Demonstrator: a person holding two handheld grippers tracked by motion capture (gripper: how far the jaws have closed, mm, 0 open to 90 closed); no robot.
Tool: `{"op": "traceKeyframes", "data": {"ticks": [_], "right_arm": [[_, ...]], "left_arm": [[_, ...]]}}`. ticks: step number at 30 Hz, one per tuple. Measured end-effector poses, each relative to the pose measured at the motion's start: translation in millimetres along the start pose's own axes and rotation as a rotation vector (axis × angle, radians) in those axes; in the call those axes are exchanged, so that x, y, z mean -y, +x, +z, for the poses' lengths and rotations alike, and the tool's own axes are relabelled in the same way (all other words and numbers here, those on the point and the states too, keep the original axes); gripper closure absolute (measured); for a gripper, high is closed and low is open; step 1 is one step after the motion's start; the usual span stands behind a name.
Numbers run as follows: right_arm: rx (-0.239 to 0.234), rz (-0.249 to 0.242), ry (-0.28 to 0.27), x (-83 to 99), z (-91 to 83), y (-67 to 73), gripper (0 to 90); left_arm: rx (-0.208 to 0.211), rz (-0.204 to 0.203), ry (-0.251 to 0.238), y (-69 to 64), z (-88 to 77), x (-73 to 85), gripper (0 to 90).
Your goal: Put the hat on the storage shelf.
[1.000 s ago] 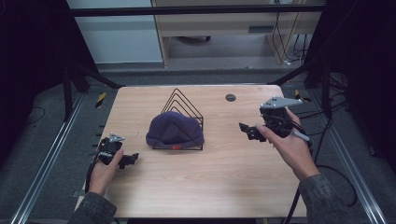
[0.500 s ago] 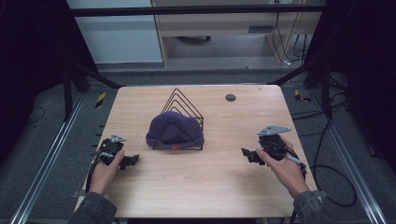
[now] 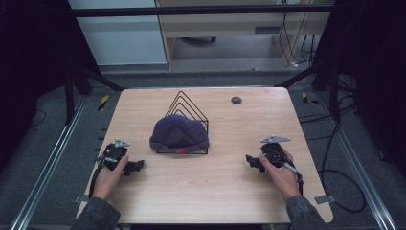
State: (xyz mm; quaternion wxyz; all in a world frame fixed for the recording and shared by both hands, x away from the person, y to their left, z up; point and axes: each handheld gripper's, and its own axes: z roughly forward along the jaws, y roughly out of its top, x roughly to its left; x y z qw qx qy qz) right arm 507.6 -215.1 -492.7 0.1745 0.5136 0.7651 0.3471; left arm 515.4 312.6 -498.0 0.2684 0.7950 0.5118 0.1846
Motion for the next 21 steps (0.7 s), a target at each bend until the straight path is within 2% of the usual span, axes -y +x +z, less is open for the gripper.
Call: {"op": "traceKeyframes", "data": {"ticks": [4, 6, 9, 11, 15, 21], "right_arm": [[0.012, -0.004, 0.022, 4.8, 6.7, 1.1, 13.8], [0.044, -0.047, 0.036, 5.8, 9.2, 2.1, 13.5], [0.033, -0.053, 0.032, 6.4, 10.1, 3.5, 11.3], [0.049, -0.086, 0.027, 8.6, 11.0, 6.0, 10.4], [0.062, -0.068, -0.040, 17.2, 10.6, 8.5, 10.3], [0.066, -0.062, -0.038, 19.1, 9.0, 11.5, 10.2]], "left_arm": [[0.002, 0.002, -0.006, -0.5, 0.2, 0.4, 0.0], [0.003, 0.002, -0.008, -0.5, 0.2, 0.7, 0.0], [0.002, 0.002, -0.008, -0.6, 0.4, 0.4, 0.0], [0.003, 0.002, -0.010, -1.2, 1.1, -0.2, 0.0], [0.001, 0.000, -0.012, -1.7, 1.1, 0.0, 0.0], [0.003, 0.002, -0.014, -1.8, 1.0, 0.4, 0.0]]}}
